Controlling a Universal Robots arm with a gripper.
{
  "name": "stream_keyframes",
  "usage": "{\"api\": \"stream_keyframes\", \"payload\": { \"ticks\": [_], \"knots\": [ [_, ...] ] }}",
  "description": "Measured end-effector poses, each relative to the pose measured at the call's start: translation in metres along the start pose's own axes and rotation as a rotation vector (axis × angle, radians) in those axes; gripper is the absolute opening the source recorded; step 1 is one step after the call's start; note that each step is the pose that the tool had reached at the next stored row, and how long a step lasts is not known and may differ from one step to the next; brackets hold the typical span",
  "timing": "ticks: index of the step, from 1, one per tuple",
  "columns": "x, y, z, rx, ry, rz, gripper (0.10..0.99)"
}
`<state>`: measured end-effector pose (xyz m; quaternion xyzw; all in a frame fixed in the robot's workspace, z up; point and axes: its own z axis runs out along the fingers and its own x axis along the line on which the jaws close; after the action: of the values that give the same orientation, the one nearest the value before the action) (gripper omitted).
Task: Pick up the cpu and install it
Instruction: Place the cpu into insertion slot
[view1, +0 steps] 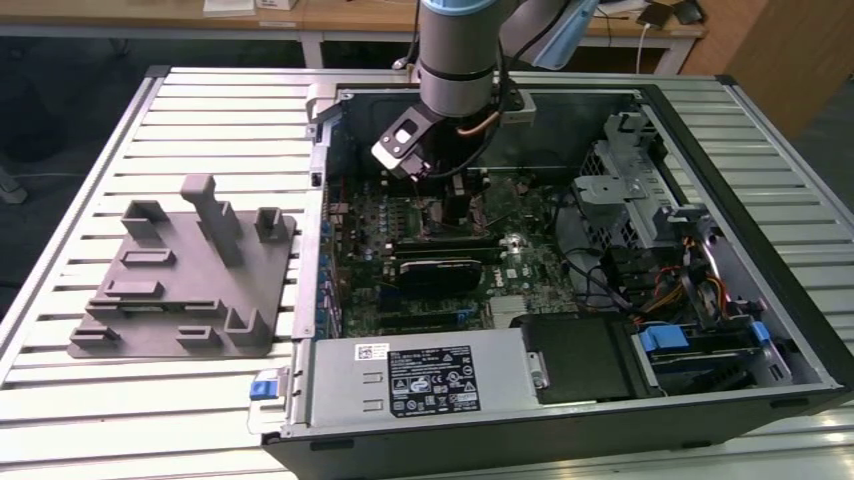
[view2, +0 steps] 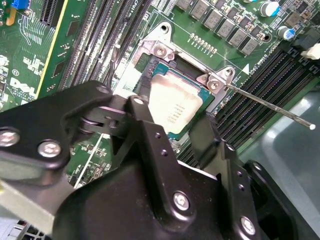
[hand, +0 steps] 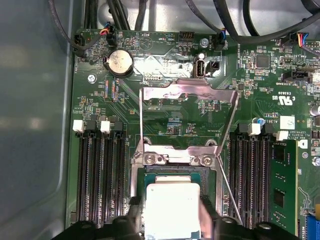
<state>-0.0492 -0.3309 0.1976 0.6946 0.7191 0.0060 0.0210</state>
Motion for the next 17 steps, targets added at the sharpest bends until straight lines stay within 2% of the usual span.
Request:
{"api": "stream_keyframes", "payload": {
  "ticks": [1,17],
  "knots": [
    [0.0000,0.0000,0.0000,0.000,0.0000,0.000,0.592],
    [-0.0016,-0.0002,0.0035,0.000,0.0019,0.000,0.592]
  ]
}}
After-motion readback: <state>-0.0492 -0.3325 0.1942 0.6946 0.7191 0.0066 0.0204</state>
